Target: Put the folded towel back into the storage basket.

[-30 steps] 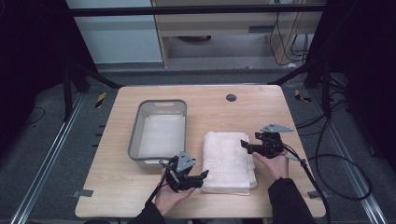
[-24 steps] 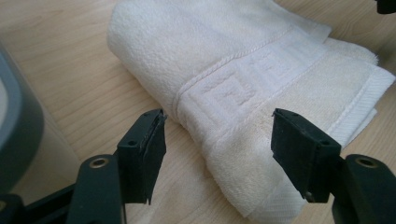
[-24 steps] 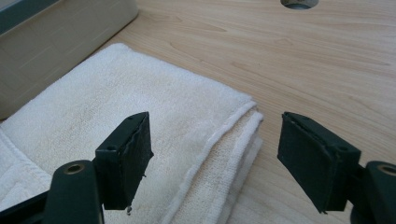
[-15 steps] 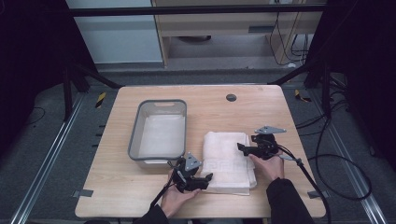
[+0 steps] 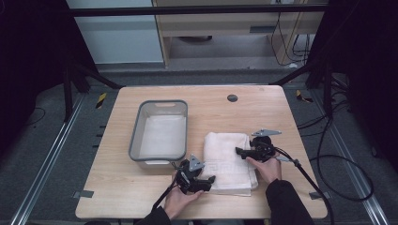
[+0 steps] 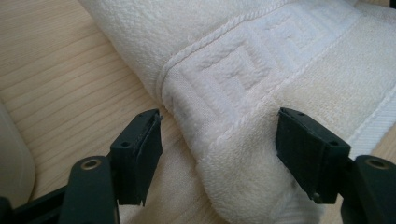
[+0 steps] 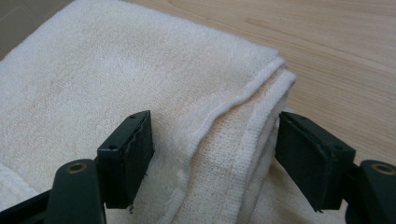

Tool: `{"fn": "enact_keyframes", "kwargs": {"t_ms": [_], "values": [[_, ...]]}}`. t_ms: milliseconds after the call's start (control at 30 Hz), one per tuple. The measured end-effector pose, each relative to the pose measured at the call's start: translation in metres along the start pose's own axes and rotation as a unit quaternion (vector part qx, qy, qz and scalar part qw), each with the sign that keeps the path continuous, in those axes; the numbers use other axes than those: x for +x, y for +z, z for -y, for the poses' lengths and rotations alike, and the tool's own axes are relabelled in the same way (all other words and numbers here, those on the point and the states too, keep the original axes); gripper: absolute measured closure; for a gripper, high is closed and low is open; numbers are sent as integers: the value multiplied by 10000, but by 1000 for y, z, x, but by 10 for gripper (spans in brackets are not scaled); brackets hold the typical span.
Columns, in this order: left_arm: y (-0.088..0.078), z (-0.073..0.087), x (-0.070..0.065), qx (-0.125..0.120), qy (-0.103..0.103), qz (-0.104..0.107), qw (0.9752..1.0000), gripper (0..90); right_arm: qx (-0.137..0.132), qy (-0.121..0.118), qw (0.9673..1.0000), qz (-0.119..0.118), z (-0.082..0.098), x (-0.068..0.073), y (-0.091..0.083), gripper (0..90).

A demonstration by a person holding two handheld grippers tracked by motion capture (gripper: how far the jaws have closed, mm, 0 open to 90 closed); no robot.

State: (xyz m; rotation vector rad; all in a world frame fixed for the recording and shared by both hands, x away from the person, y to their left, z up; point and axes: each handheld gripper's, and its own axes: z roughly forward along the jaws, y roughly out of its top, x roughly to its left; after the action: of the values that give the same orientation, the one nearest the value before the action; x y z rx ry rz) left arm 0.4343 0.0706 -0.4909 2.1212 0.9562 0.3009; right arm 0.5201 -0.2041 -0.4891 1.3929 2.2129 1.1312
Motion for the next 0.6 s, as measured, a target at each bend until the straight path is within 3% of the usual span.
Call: {"fn": "enact_keyframes", "kwargs": {"t_ms": [367,600], "values": [[6,0,2,145,-154,188,9996,344,161,255,9995,-98,3,-2,7,281],[8,0,2,172,-151,331,9992,424,255,509,9979,-319,4,-4,9,365]]}}
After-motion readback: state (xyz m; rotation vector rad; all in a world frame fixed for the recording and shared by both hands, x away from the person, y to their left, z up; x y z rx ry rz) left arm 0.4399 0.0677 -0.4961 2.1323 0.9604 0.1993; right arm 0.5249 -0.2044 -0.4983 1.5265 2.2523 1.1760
